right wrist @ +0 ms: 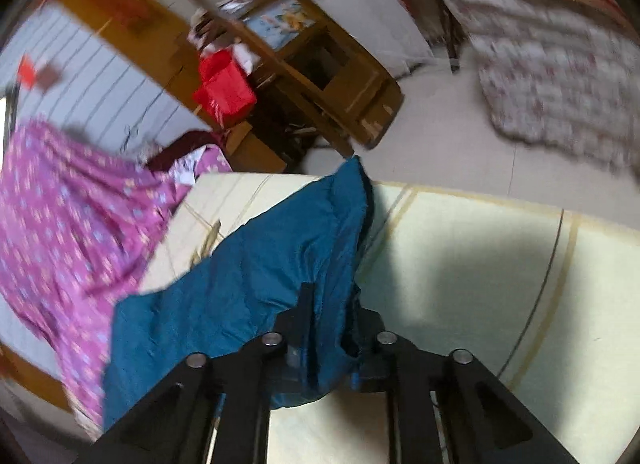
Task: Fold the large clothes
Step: 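Lift the held sleeve toward the jacket body with the right gripper, then lay the sleeve across the jacket body and open the right gripper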
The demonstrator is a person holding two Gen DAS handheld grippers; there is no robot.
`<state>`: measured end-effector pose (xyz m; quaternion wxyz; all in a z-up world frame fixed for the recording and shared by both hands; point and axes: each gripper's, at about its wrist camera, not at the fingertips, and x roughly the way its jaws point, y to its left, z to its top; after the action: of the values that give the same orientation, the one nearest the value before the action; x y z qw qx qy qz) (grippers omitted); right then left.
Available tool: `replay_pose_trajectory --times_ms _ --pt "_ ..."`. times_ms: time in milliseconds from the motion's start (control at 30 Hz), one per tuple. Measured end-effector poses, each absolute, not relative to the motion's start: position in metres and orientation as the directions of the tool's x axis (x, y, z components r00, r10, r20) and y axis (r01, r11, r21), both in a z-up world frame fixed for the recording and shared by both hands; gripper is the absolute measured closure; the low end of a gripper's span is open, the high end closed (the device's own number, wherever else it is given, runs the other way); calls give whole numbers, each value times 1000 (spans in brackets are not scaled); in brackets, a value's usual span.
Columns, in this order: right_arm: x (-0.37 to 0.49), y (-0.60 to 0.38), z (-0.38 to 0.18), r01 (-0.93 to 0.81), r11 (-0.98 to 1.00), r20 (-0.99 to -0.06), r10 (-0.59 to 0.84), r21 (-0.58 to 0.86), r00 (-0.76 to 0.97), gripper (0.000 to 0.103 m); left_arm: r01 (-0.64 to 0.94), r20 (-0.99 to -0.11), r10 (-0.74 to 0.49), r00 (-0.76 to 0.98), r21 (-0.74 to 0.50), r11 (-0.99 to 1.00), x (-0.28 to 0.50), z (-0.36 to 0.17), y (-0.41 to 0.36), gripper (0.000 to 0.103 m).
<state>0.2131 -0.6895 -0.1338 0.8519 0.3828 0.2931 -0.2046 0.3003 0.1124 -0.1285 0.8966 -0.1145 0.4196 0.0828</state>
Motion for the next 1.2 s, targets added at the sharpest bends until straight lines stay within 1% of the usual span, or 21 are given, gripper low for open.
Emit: replay_pose_trajectory --times_ms 133,233,333,400,500,633,800,1067,1200 --pt "220 -665 -103 561 712 -647 -196 422 737 93 -263 -777 62 626 -137 955 301 -130 118 15" --pt "233 -637 -70 499 787 -614 -201 363 763 93 -279 -778 77 624 -130 951 301 -129 122 15" --pt "249 -600 -36 409 849 -574 -160 335 803 93 -298 -782 103 615 -110 948 302 -129 127 15" --pt "261 -572 -16 339 875 -544 -108 346 832 93 -312 -788 126 603 -87 946 303 -129 130 15" --pt "279 -525 3 249 905 -519 -36 346 854 93 -327 -790 149 594 -68 943 304 -129 137 15" --pt "300 -462 10 149 930 -507 46 336 861 93 -346 -803 205 560 -2 938 304 -130 149 15" --pt "332 -371 5 17 948 -510 156 318 846 93 -339 -822 204 532 14 941 299 -133 172 15" --pt "361 -253 -16 -132 947 -538 277 292 796 93 -361 -797 266 543 64 930 280 -123 208 15" --pt "370 -195 -31 -196 936 -555 333 292 763 93 -384 -790 282 545 64 921 273 -120 228 15"
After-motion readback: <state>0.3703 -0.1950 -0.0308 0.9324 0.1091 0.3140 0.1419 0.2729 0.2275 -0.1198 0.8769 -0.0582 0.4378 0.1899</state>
